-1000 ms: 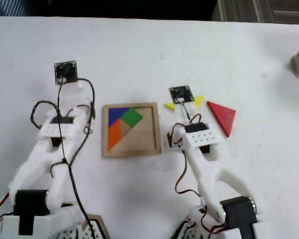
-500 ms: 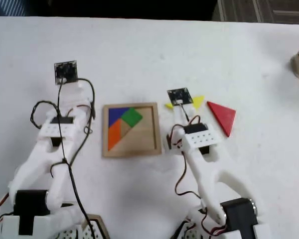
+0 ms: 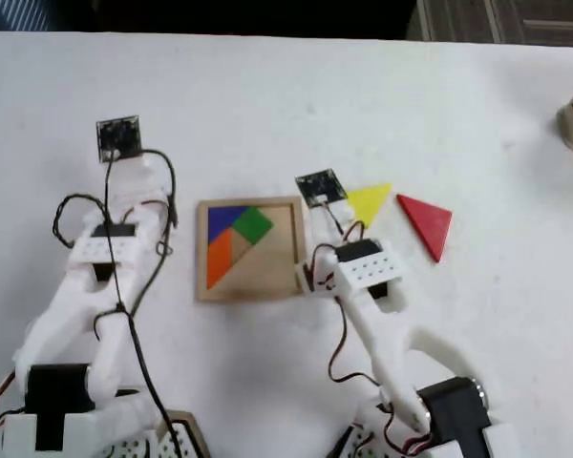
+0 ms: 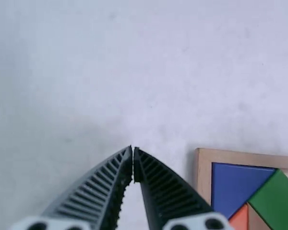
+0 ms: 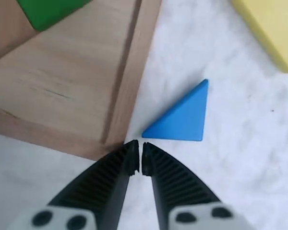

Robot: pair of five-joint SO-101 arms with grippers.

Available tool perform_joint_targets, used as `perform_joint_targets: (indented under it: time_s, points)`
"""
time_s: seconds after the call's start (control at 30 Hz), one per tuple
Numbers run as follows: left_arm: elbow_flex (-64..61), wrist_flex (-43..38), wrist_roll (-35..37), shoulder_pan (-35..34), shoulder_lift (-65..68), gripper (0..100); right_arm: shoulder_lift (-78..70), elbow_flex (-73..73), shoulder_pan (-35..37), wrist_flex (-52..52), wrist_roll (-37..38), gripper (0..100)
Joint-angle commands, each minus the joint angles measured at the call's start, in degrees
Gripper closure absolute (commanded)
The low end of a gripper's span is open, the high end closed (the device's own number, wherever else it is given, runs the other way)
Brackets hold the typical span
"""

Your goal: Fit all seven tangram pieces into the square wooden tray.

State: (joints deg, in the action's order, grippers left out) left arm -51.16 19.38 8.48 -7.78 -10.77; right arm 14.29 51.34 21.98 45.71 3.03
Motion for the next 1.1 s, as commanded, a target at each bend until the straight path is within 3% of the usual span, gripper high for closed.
perform_joint_targets:
  time_s: [0.0, 0.33, 0.5, 0.7, 1.07]
  points:
    - [0.7, -1.2, -0.4, -2.0, -0.3, 98, 0.1, 0.3, -1.4, -2.3, 0.9, 97.8]
    - [0.4, -1.1, -0.4, -2.8, -0.3, 98, 0.1, 0.2, -1.7, -10.2, 0.9, 98.0]
    - [0.4, -1.1, -0.4, -2.6, -0.3, 98, 1.0, 0.4, -1.7, -9.6, 0.9, 98.0]
    - [0.4, -1.1, -0.4, -2.4, -0.3, 98, 3.3, 0.7, -1.7, -1.8, 1.3, 98.1]
    - [0.4, -1.1, -0.4, -2.3, -0.3, 98, -2.4, -1.7, -1.7, -4.3, 1.0, 98.1]
